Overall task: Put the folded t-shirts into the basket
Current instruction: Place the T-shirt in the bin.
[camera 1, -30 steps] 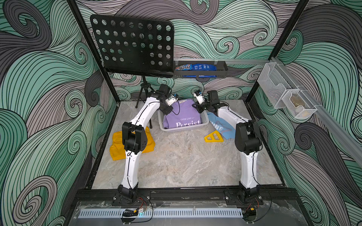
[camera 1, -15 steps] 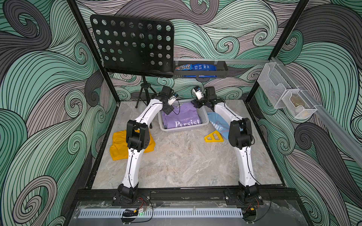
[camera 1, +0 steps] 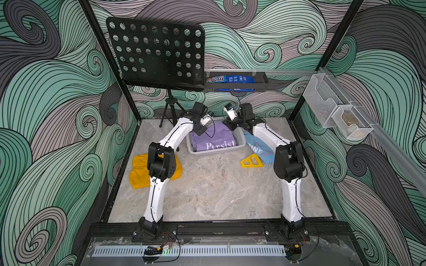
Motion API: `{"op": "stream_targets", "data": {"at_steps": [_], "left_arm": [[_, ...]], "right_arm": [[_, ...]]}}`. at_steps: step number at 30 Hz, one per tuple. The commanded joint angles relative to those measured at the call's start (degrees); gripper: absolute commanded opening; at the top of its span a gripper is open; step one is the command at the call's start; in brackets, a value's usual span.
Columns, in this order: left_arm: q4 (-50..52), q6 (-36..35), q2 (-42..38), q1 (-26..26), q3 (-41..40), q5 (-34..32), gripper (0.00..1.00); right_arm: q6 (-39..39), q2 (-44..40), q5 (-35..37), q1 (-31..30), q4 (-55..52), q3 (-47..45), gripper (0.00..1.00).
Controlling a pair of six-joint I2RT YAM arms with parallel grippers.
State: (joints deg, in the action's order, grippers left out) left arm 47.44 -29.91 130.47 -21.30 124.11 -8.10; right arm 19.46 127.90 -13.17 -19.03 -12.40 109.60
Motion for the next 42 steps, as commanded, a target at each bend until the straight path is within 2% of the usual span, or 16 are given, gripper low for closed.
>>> {"op": "stream_targets", "data": {"at_steps": [1, 5, 10, 14, 18, 21, 26, 33, 36, 42], "left_arm": [[-0.53, -2.98, 5.1, 0.11, 3.15, -5.6, 0.49], [-0.8, -4.04, 8.22, 0.29, 4.21, -7.41, 0.5], [4.86, -2.93, 11.2, 0.21, 5.84, -2.54, 0.54], [6.47, -2.28, 12.82, 0.23, 5.88, -1.47, 0.57], [7.36, -1.63, 13.06, 0.3, 7.02, -2.23, 0.59], [10.1, 0.25, 11.64, 0.34, 9.63, -1.61, 0.61], [13.2, 3.61, 5.24, 0.33, 9.29, 2.17, 0.65], [13.43, 5.74, -7.6, 0.34, -0.04, 10.0, 0.75], [13.32, 5.15, -13.7, 0.46, -6.18, 12.37, 0.79], [11.8, 2.78, -26.83, 0.82, -21.62, 15.81, 0.85]], "right_arm": [[-2.26, 4.75, 4.53, -0.45, 0.22, 3.62, 0.4], [-2.85, 9.48, 8.13, -1.3, -0.99, 8.05, 0.39], [-2.58, 13.98, 10.89, -2.53, -2.94, 10.38, 0.38], [-1.75, 16.1, 13.09, -3.59, -3.93, 10.45, 0.38], [-1.81, 17.52, 13.89, -3.81, -5.91, 11.86, 0.38], [-2.65, 16.2, 11.85, -2.78, -7.99, 13.89, 0.4], [-4.04, 7.74, 1.01, -0.51, -8.49, 11.26, 0.49], [-1.38, -11.14, -10.66, 1.95, -5.09, -4.44, 0.6], [-0.24, -17.37, -12.06, 3.83, -5.16, -11.35, 0.65], [4.46, -28.53, -10.39, 10.17, -6.94, -26.08, 0.7]]}}
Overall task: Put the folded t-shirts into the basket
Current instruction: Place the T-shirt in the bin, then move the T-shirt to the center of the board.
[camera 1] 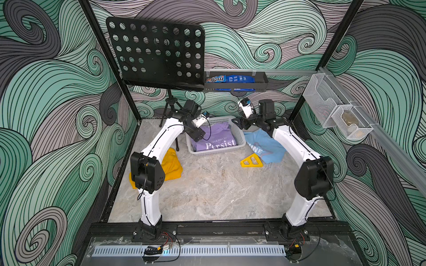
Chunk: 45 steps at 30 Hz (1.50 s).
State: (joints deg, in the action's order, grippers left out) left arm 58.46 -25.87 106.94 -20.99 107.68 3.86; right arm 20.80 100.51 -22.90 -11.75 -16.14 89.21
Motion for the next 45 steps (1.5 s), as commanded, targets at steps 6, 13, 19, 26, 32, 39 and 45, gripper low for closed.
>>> {"op": "stream_targets", "data": {"at_steps": [6, 13, 19, 26, 32, 39, 45], "left_arm": [[-1.06, -3.42, -15.22, 2.42, -19.93, 3.9, 0.89], [-1.46, -7.39, -24.23, 9.82, -35.12, 2.44, 0.88], [-4.92, -12.96, -23.19, 13.43, -44.43, -4.44, 0.84], [-7.11, -19.18, -16.21, 12.45, -45.99, -2.1, 0.79], [-8.07, -19.8, -9.12, 10.8, -45.04, -0.87, 0.63], [-11.92, -18.19, -7.8, 9.6, -49.28, -0.36, 0.37], [-12.71, -18.32, -9.42, 7.51, -53.14, -2.03, 0.12]], "right_arm": [[7.89, -10.73, 1.83, 8.01, -4.09, -19.48, 0.76], [10.53, -17.51, 1.05, 7.33, -4.42, -30.93, 0.77], [10.27, -19.78, -2.15, 5.64, -0.47, -35.6, 0.78], [9.88, -16.19, -0.33, 5.34, -3.95, -33.13, 0.78], [10.31, -16.23, -0.24, 6.52, -3.32, -34.23, 0.78], [10.79, -16.99, -1.58, 9.18, -2.92, -35.31, 0.77], [10.82, -15.98, -1.32, 9.81, -3.2, -35.07, 0.77]]}}
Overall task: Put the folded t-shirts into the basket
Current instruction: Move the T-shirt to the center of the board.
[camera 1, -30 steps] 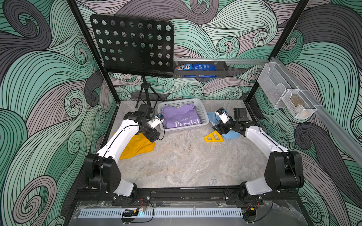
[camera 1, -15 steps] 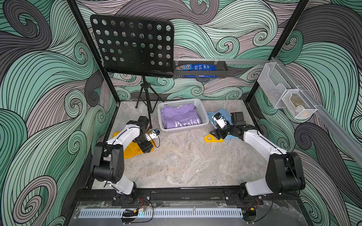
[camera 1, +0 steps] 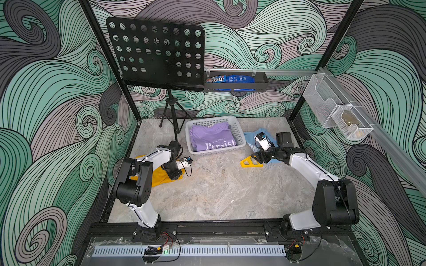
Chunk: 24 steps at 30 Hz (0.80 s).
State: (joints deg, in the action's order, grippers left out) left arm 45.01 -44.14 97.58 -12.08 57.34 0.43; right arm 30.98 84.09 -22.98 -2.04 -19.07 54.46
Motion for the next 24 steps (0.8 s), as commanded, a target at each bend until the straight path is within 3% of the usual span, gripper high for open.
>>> {"op": "stream_targets", "data": {"at_steps": [1, 6, 12, 17, 24], "left_arm": [[0.91, -0.14, -0.92, -1.87, -3.26, 1.7, 0.1], [4.3, 0.34, -4.76, -6.65, -4.1, 4.33, 0.02], [9.26, 4.4, -5.15, -17.43, -0.89, 7.54, 0.0], [13.16, 8.62, -0.12, -28.17, 7.64, 10.86, 0.0], [15.31, 12.86, 12.64, -42.25, 25.71, 13.74, 0.0]], "right_arm": [[0.6, 0.52, -1.08, 0.21, -0.25, -0.26, 0.77], [0.46, 0.59, -0.3, 1.06, 0.21, -0.43, 0.77], [-0.3, 2.53, 1.91, 2.0, 0.04, 0.49, 0.77], [-1.44, 5.07, 1.89, 4.11, -2.52, 2.97, 0.77], [-1.52, 8.04, -1.24, 12.07, -9.81, 8.54, 0.77]]}}
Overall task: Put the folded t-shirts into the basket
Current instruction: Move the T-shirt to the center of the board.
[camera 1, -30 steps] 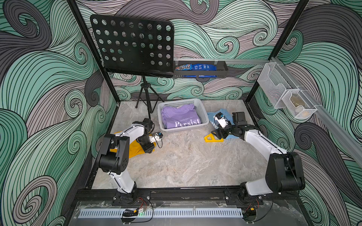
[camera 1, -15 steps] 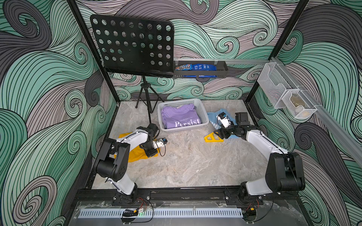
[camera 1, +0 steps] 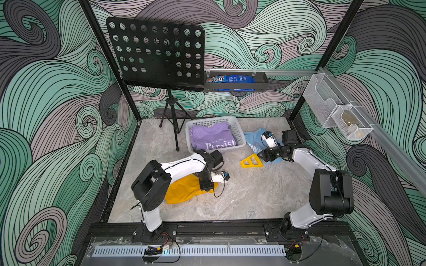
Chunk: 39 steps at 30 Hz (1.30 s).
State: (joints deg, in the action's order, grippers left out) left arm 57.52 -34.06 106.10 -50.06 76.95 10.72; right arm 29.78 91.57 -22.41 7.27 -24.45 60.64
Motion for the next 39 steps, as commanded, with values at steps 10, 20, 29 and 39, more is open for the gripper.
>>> {"op": "stream_targets", "data": {"at_steps": [10, 20, 29, 39], "left_arm": [[6.92, 5.67, 15.44, -11.82, 27.26, 0.58, 0.52], [3.0, 5.3, -4.42, 0.84, 5.83, -0.17, 0.73], [-6.56, -1.27, -10.05, 7.41, -13.62, -1.52, 0.69], [-13.89, -2.76, -12.23, -0.24, -23.94, -11.92, 0.68]], "right_arm": [[1.61, 0.68, -0.8, 8.51, -7.37, 2.55, 0.77], [5.61, -5.35, -7.87, -2.35, -9.65, -3.76, 0.78], [2.84, -2.23, -9.15, -21.57, -6.5, -7.92, 0.72], [1.89, 0.75, -7.18, -22.95, -4.06, -9.69, 0.68]]}}
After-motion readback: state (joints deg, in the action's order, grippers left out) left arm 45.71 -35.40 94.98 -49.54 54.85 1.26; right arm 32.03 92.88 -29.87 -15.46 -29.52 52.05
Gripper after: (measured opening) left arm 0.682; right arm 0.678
